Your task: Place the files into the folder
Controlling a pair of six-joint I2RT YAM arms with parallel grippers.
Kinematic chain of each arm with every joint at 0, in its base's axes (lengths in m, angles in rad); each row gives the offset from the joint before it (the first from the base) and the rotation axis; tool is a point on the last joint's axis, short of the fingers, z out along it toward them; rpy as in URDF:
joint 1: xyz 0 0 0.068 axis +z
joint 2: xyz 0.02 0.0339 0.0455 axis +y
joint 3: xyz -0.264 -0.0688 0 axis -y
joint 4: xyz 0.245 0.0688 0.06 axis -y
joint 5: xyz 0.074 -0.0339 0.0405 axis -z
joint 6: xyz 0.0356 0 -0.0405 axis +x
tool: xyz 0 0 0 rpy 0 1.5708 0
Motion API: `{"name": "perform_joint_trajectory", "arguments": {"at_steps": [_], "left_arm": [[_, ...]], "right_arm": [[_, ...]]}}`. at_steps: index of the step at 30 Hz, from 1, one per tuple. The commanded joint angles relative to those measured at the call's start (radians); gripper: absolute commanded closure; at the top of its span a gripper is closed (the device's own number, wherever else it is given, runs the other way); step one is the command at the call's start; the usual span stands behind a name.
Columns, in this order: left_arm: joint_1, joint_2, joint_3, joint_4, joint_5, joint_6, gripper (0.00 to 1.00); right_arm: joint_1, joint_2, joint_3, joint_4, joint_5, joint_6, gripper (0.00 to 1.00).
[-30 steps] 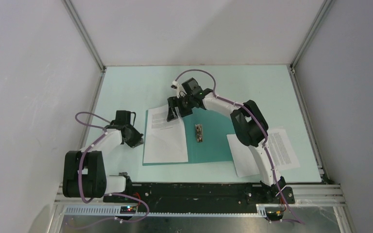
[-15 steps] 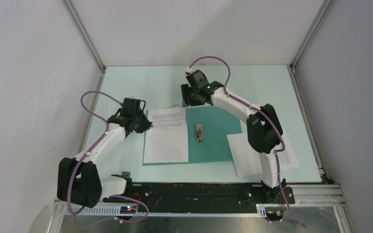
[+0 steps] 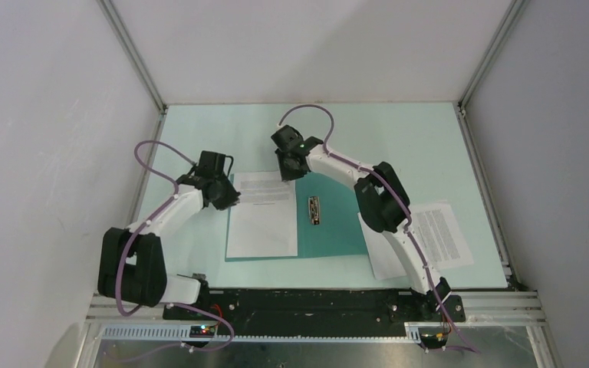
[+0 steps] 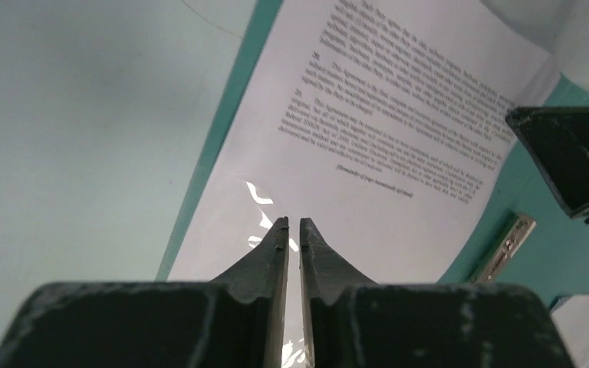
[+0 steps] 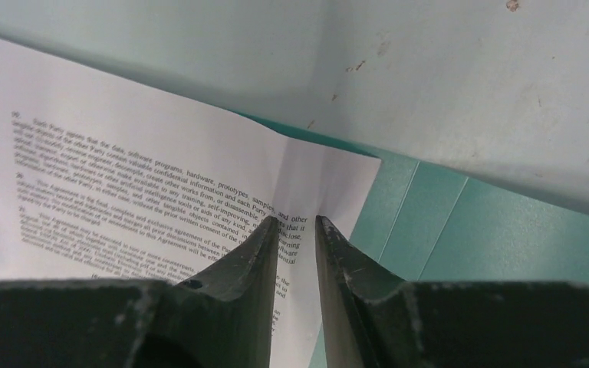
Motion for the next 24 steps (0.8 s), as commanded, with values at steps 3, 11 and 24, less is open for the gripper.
{"name": "perform_joint_trajectory", "arguments": {"at_steps": [3,11,24], "left_arm": [[0.063,0.085,0.086,0.026,-0.068,-0.012,0.89],[0.082,0.231,0.199,0.035,-0.062,-0.048,0.95],[-0.053,0.262,0.313,0.034,0.086,0.048,0.77]], "right_arm": [[0.016,0.041,0.071,-0.029,0.038,-0.008,0.74],[0.054,0.064,0.067,-0.043,0.061,-0.058,0.77],[-0.017,-0.182,0.035,-0.114,0.029,-0.009,0.57]]}}
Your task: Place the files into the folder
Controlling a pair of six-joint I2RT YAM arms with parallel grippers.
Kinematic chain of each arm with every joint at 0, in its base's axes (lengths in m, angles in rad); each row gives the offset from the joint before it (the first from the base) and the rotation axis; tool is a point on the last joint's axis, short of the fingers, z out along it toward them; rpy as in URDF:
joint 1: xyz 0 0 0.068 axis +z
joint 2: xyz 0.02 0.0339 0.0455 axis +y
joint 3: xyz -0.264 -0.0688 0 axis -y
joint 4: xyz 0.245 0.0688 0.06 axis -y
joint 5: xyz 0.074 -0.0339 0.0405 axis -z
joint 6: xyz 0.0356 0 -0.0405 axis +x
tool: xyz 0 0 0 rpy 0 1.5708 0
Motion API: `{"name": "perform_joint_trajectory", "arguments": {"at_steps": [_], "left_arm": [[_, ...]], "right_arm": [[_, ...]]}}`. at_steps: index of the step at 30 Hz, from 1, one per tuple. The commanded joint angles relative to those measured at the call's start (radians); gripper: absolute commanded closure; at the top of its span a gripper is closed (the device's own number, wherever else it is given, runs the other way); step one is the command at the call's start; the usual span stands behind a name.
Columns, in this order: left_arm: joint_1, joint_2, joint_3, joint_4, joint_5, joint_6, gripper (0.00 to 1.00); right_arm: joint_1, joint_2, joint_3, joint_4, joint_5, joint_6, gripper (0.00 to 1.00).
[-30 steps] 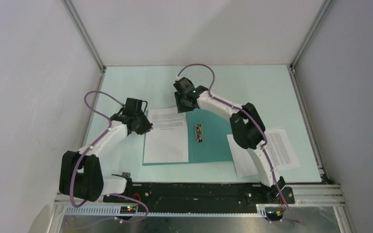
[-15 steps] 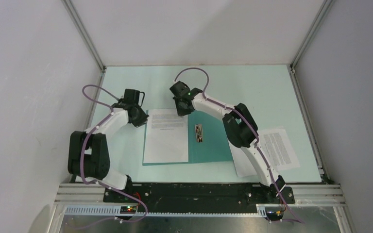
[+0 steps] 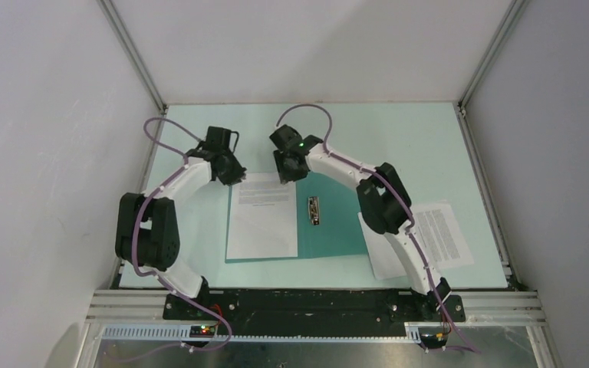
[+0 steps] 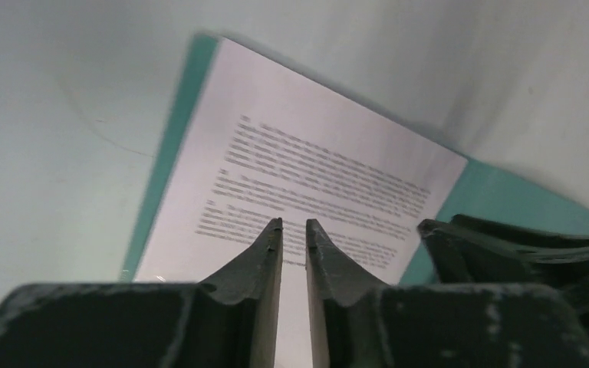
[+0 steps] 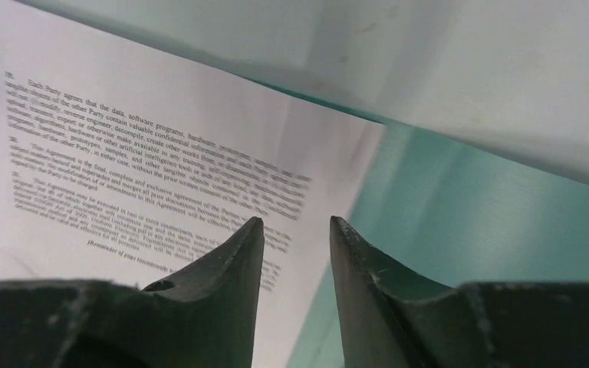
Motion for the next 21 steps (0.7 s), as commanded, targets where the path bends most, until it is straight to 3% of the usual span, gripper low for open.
{"name": "perform_joint_trajectory", "arguments": {"at_steps": [1,6,11,21], "left_arm": [[-0.136,-0.005,0.045,0.011,0.096,0.064,0.75],[-0.307,0.039,0.086,0.025,0.156,0.068,0.57],[-0.396,0.124,0.121,0.074,0.182,0.039,0.55],[-0.458,0.321,0.247,0.105,0.150,0.121,0.62]], "right_arm": [[-0.046,-0.247,-0.041,-0.053,0.033,0.039,0.57],[-0.049,-0.460,-0.378,-0.006,0.095,0.133,0.58],[-0.043,-0.670,-0.739,0.129,0.061,0.203,0.61],[-0.017,-0.776,-0.935,0.207,0.098,0.292,0.63]]}}
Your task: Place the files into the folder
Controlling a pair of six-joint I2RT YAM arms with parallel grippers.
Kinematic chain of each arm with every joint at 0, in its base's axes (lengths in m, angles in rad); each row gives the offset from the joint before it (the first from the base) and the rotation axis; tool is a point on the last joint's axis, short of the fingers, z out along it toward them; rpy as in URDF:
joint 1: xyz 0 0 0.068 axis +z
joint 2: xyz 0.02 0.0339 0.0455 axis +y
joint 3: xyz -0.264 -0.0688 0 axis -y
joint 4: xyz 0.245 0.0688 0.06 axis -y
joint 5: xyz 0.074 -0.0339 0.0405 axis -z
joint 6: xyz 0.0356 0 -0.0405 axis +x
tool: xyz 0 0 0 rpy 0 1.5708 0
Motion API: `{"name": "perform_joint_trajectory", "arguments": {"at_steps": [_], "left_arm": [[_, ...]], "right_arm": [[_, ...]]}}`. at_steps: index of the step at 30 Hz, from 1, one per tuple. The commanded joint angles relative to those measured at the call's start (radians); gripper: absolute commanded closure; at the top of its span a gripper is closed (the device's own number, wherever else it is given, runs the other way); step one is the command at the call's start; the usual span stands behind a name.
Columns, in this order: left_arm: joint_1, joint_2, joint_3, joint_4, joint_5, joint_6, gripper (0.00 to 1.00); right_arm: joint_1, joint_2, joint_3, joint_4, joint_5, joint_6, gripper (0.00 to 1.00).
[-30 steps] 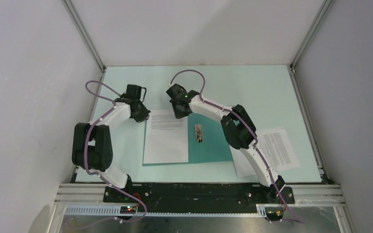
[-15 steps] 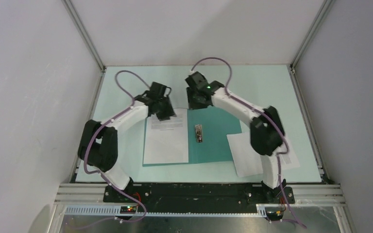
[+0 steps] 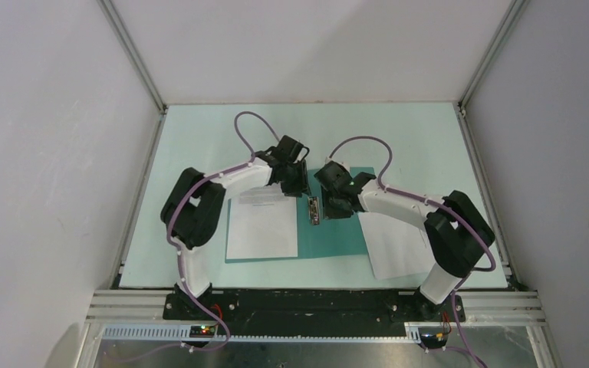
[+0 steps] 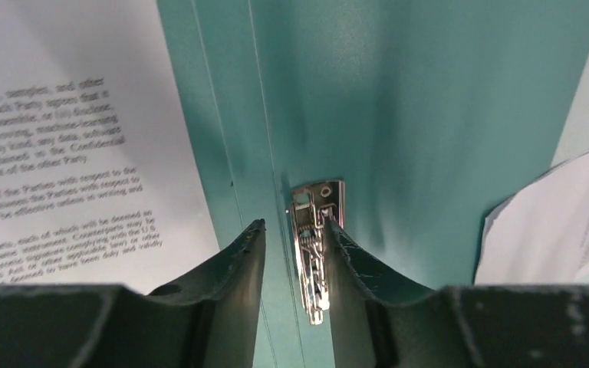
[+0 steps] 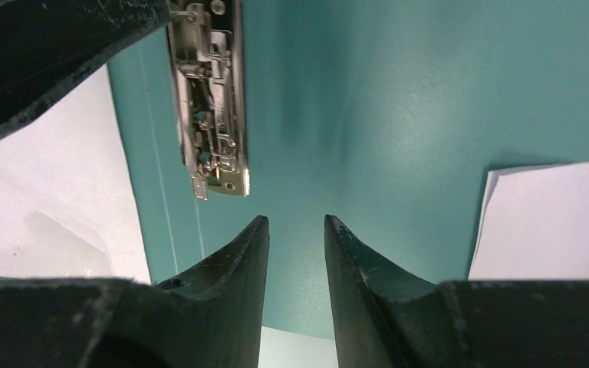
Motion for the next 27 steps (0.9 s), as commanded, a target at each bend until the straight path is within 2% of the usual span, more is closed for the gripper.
{"name": "perform_joint_trajectory", "arguments": {"at_steps": [1,7,16,22,27], "left_arm": [[-0.033,0.045,0.050,0.033,-0.038,0.042,0.62],[-0.046,0.083,0.047,0.032,-0.112,0.028,0.73],[-0.069,0.020,-0.048,0.033,-0.250,-0.100,0.99],[-0.071,-0.058,-0.142,0.034,-0.333,-0.200,1.00],[-0.071,-0.094,-0.179,0.036,-0.297,-0.258,1.00]], "right_arm": [[-0.014,-0.093,-0.039,0.082,0.038,0.058,0.63],[-0.012,-0.108,-0.054,0.113,0.017,0.049,0.64],[0.002,-0.097,-0.060,0.165,-0.031,0.030,0.64],[0.025,-0.068,-0.061,0.219,-0.058,0.021,0.64],[0.054,-0.019,-0.051,0.237,-0.059,0.026,0.64]]}}
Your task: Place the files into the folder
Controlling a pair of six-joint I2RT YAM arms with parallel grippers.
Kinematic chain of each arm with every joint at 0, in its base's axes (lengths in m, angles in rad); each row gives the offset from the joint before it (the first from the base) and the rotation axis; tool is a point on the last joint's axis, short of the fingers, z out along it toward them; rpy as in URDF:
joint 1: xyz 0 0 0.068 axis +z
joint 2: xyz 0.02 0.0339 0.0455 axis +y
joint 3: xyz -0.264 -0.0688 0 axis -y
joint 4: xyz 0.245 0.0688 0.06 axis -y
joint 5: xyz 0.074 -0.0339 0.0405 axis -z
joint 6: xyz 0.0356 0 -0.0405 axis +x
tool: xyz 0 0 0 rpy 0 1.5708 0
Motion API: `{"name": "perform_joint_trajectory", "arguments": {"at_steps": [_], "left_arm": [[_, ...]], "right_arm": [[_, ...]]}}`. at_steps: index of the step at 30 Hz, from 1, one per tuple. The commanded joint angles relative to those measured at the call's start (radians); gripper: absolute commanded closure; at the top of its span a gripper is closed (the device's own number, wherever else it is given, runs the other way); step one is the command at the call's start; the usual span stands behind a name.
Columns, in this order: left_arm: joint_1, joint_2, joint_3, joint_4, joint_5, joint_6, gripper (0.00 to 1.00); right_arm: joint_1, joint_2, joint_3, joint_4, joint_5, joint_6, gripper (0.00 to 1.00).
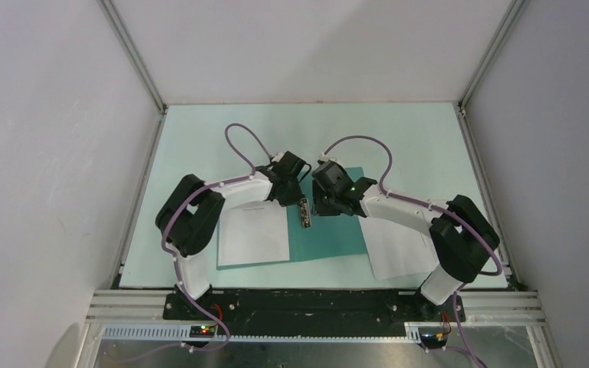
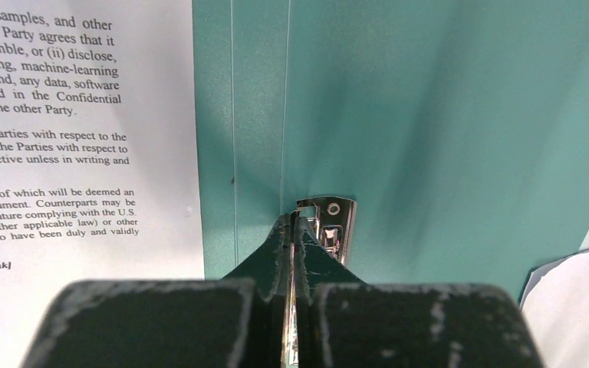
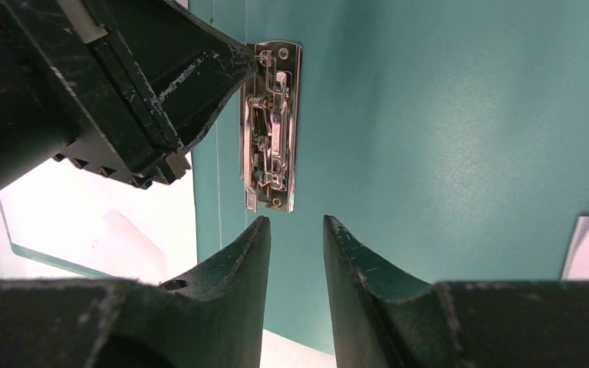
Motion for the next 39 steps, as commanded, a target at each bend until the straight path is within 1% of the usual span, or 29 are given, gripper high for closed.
{"name": "perform_joint_trajectory", "arguments": {"at_steps": [1,3,5,7,8,9,13,19,26,32,39], "left_arm": [[0.000,-0.065,-0.039,-0.034,-0.026,-0.074,1.00],[0.000,-0.085,-0.037,-0.029,-0.007,-0.067,1.00],[0.003,-0.103,-0.022,-0.028,0.003,-0.042,0.92],[0.008,-0.117,-0.005,-0.029,0.012,-0.010,0.79],[0.008,-0.123,0.001,-0.029,0.015,-0.003,0.76],[0.011,-0.126,0.016,-0.029,0.011,0.014,0.71],[0.018,-0.092,0.028,-0.029,0.018,0.020,0.70],[0.019,-0.018,0.038,-0.028,-0.001,0.020,0.73],[0.018,-0.018,0.000,-0.018,-0.014,0.010,0.75],[0.017,-0.023,-0.026,-0.007,-0.005,-0.008,0.80],[0.019,-0.076,-0.070,0.022,0.004,-0.013,0.75]], "right_arm": [[0.027,0.045,0.008,0.050,0.002,-0.001,0.64],[0.032,0.059,0.008,0.050,0.009,0.008,0.64],[0.031,0.069,0.008,0.051,0.013,0.008,0.64],[0.031,0.072,0.007,0.051,0.015,0.007,0.64],[0.031,0.072,0.008,0.051,0.016,0.007,0.64],[0.031,0.074,0.007,0.043,0.019,0.008,0.64],[0.034,0.085,0.008,0.029,0.021,0.014,0.65],[0.037,0.076,0.007,0.019,0.015,0.016,0.65],[0.038,0.083,0.007,0.016,0.010,0.012,0.65],[0.036,0.096,0.007,0.033,0.000,0.014,0.65],[0.029,0.118,0.008,0.040,-0.002,0.011,0.65]]}}
